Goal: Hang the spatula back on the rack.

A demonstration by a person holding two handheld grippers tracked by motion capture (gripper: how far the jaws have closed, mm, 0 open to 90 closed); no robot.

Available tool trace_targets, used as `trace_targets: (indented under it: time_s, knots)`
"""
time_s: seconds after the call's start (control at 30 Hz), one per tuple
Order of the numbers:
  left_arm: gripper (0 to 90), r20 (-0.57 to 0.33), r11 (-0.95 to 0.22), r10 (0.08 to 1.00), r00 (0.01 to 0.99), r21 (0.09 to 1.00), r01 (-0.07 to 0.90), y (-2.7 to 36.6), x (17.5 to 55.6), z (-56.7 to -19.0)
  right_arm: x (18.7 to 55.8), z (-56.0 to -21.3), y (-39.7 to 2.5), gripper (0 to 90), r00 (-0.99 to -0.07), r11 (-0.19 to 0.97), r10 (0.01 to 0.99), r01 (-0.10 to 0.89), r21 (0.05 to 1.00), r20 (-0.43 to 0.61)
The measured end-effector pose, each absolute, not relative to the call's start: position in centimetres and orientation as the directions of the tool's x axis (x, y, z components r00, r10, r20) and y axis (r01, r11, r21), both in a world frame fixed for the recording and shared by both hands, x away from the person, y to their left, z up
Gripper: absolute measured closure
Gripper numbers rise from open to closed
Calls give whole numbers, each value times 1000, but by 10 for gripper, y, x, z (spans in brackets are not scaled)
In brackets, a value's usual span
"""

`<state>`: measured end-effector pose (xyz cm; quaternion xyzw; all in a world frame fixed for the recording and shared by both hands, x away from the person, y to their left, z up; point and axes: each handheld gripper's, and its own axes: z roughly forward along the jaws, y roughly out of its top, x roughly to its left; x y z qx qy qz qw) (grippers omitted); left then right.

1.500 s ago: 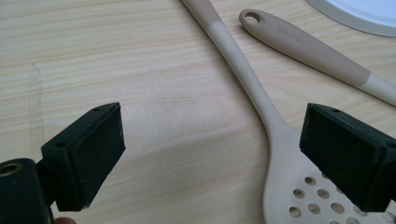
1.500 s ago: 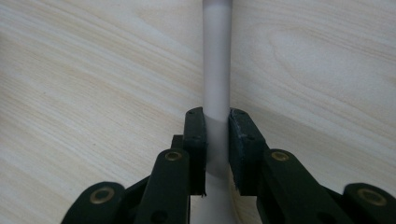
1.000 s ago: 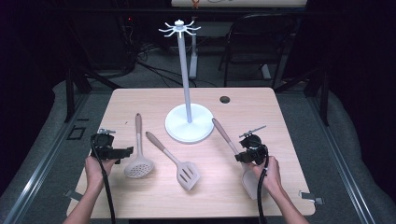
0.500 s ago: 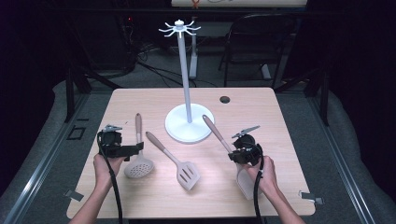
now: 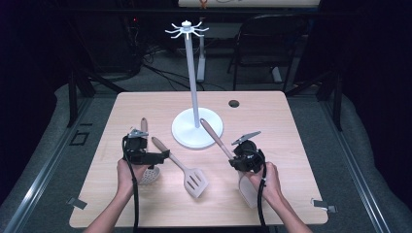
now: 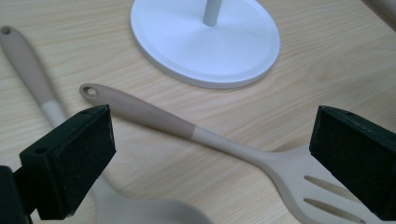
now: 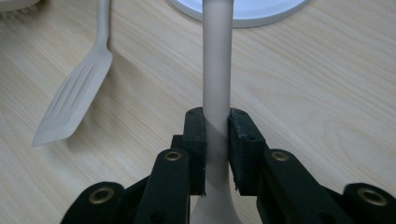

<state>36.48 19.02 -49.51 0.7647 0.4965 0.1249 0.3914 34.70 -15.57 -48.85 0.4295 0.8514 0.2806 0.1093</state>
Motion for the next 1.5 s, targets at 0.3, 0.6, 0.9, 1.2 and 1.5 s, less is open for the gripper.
trace_targets:
  time_s: [0.3, 0.6, 0.9, 1.2, 1.5]
  knots:
    - [0, -221, -214, 830, 511, 721, 659, 171, 366, -496, 348, -490, -142, 786, -632, 506, 774, 648, 570, 32]
    - [0, -249, -228, 795, 554, 723, 652, 149, 367, -497, 346, -487, -130, 786, -649, 516, 761, 627, 584, 25]
    - [0, -278, -247, 754, 596, 720, 649, 125, 369, -498, 346, -487, -127, 786, -659, 523, 752, 608, 597, 12]
    - [28, -305, -238, 726, 616, 729, 641, 116, 370, -498, 346, -483, -121, 786, -671, 540, 742, 593, 597, -5]
    - [68, -328, -229, 701, 633, 737, 636, 106, 372, -498, 346, -484, -106, 786, -694, 563, 720, 569, 600, -17]
